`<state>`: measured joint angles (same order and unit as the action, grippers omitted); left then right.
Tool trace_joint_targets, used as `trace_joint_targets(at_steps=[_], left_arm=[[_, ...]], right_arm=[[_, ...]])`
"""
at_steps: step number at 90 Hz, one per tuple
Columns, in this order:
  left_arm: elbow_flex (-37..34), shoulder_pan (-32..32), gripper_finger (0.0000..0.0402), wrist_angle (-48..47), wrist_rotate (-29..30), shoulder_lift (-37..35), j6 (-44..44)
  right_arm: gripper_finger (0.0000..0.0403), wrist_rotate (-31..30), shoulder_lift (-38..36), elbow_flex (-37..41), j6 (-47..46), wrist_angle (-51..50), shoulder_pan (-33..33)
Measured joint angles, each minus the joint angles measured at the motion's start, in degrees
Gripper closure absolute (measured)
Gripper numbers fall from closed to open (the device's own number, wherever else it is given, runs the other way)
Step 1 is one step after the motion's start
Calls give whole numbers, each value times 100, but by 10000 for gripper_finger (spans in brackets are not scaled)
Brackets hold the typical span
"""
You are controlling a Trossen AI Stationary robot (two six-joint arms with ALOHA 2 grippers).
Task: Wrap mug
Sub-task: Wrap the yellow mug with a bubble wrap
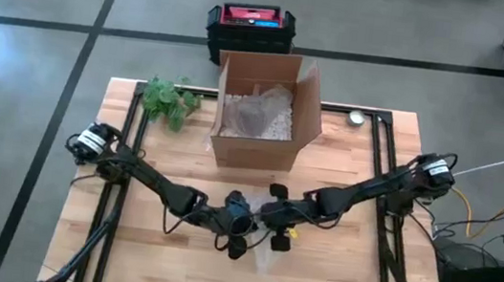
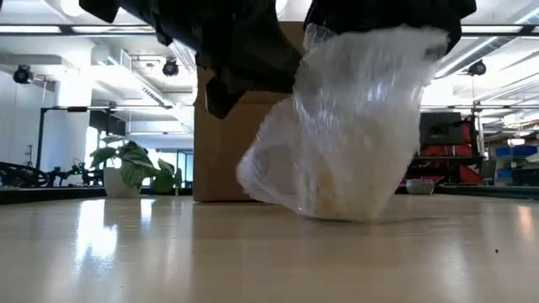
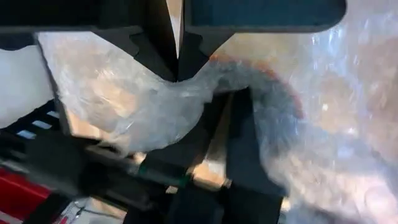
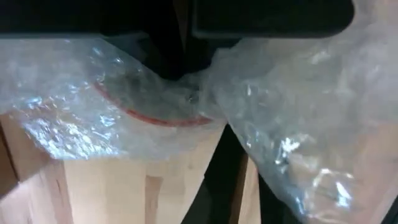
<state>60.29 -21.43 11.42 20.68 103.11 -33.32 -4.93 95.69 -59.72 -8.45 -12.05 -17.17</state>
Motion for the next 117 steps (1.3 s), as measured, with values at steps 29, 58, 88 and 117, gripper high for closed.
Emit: trace_joint_targets(at_steps=[29,58,88,117], left_arm=[[-48,24,401,-246,57,66,27],[-39,20,401,-144,-8,-7,24],[-37,39,402,-105,32,-481,285],[-32,378,402,304,-301,2,710]], right_arm=[[403,46,-181,-1198,289,-2330,-18],[403,60,-24,-1445,542,-2471,45],[403,40,843,-1069,508,-1969,197],[403,47,707,-1203,610,-1963,195]])
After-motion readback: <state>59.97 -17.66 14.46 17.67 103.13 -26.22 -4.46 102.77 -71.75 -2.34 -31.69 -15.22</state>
